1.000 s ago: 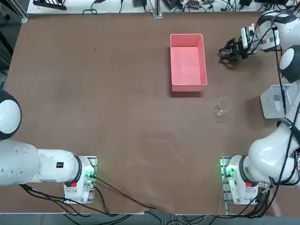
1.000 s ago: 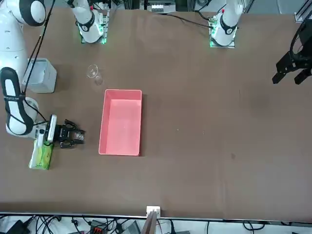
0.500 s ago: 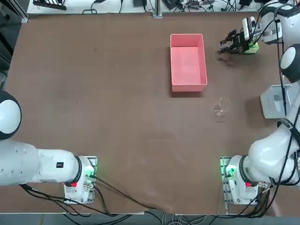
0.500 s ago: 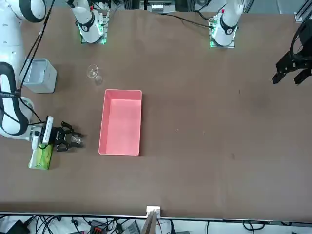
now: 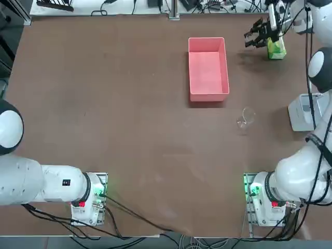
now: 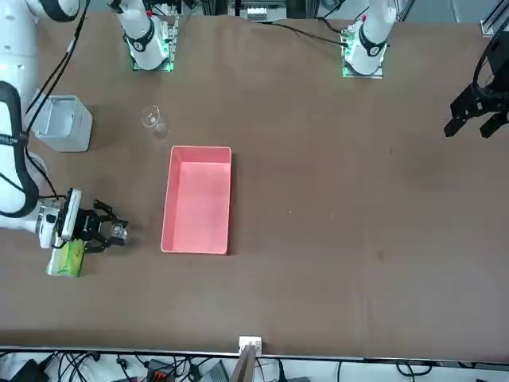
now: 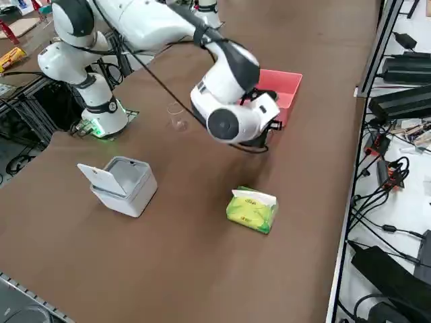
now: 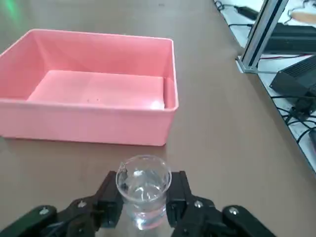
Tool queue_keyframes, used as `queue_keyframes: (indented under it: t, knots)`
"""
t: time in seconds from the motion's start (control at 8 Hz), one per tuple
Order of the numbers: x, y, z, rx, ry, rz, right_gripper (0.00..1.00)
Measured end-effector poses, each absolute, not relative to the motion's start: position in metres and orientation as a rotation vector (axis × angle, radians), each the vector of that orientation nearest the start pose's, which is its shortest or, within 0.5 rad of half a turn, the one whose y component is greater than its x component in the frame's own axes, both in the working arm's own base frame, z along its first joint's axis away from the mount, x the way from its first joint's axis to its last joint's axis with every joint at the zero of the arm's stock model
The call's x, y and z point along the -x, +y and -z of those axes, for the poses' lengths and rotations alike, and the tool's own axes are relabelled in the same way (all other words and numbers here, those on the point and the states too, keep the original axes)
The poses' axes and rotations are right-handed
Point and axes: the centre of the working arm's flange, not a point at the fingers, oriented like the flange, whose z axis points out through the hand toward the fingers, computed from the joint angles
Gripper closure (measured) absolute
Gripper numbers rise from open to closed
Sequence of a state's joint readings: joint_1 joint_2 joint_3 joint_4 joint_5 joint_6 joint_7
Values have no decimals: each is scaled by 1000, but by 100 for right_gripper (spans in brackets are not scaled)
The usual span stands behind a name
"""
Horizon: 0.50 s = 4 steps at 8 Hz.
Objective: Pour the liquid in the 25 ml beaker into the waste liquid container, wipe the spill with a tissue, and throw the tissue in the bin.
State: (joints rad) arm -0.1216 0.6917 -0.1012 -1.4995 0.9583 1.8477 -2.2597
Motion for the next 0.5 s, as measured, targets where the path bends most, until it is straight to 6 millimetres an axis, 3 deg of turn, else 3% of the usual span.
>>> queue_keyframes:
  t: [0.25,0.5]
  knots:
    - [-696,-44,-302,1780,-1806,769,53]
    - [-697,-4,-328,1852,-1838,670,53]
